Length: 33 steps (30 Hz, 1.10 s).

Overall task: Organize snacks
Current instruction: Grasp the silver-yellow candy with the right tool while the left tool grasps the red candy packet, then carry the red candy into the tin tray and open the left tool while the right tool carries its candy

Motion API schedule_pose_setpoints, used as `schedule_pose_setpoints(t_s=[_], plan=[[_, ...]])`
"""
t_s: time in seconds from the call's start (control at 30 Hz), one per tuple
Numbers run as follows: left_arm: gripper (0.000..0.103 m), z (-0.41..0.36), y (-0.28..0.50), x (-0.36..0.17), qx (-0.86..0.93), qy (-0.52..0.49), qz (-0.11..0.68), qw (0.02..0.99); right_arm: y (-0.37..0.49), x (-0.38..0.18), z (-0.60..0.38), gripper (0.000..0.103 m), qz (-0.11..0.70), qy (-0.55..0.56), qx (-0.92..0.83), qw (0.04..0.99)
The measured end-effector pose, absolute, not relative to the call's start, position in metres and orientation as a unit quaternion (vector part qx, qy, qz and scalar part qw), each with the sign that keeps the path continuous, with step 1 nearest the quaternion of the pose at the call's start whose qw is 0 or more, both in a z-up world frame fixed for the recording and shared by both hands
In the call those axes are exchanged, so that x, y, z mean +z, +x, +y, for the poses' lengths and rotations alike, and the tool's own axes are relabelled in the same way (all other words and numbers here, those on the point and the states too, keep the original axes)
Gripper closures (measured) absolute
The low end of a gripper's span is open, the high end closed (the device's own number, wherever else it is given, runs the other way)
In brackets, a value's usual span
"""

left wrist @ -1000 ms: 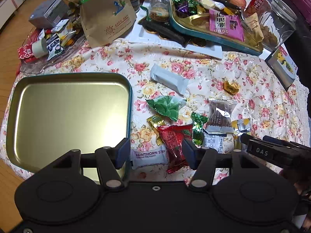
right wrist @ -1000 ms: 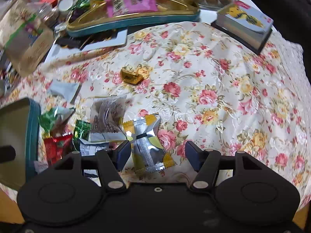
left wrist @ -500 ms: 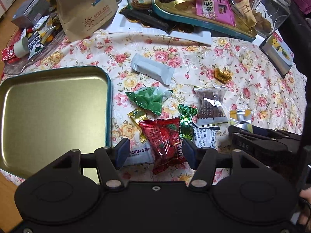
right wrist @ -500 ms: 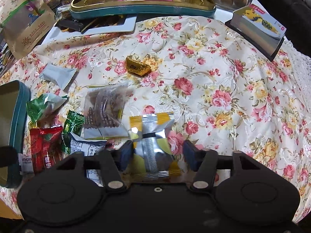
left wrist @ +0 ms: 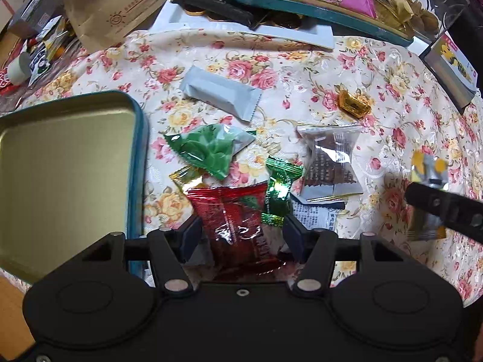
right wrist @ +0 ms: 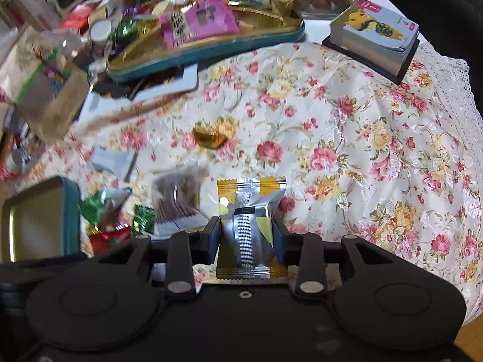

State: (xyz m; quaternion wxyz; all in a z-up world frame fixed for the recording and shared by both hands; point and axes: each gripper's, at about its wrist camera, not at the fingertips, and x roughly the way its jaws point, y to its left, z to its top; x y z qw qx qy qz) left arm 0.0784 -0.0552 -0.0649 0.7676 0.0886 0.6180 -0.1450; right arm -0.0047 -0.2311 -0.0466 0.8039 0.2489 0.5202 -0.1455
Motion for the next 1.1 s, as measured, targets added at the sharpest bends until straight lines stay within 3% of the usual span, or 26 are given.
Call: schedule_pose_setpoints(t_s=[0.8,0.9,1.1], plan=[[0.041,-0.061,0.09,-0.089,-0.121,0.077,0.641,0.754,-0.017,-0.014,-0.237,0.065,0.473,0.254,-0.143,0.831],[0.058,-0.064,0.088,-0.088,-0.12,0.077,0.635,0.759,-0.018,-0.012,-0.238,0.065,0.47,0.255,-0.143,0.833],[0.06,-0.066,0.083,-0.075,-0.137,0.061,0.637,0.756,-0.023,-0.006,-0.247,0.065,0.458,0.264,-0.158,0.834]])
